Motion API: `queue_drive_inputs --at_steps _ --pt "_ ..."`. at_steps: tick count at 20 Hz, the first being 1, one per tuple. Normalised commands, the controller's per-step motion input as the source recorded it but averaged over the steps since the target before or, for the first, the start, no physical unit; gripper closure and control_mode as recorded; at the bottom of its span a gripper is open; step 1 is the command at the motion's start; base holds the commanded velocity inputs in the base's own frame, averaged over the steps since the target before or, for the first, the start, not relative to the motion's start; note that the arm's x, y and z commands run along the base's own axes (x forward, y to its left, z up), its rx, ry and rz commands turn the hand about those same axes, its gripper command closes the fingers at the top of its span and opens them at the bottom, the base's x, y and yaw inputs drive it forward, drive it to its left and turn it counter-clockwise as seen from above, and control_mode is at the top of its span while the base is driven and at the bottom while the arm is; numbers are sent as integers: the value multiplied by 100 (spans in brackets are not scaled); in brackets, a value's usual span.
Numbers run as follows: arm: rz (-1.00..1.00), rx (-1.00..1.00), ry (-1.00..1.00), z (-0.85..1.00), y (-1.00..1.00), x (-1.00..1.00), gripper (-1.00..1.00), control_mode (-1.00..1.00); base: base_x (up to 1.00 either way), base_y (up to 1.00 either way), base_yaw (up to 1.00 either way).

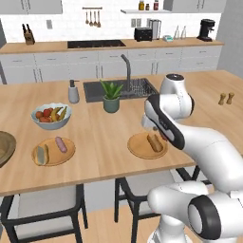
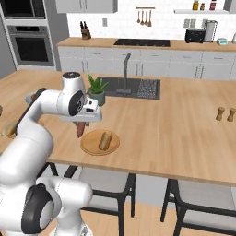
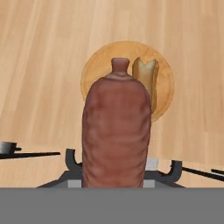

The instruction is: Place one bun and one sausage from the bowl on each plate.

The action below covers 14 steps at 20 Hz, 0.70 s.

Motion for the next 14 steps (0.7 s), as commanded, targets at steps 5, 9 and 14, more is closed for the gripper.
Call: queue_drive_inputs --at_steps 5,9,14 --pt "0 -1 0 -5 17 39 100 -100 16 4 0" --pt "0 0 0 -21 40 100 100 -100 0 0 0" --pt "0 0 0 -62 13 69 100 -100 0 0 0"
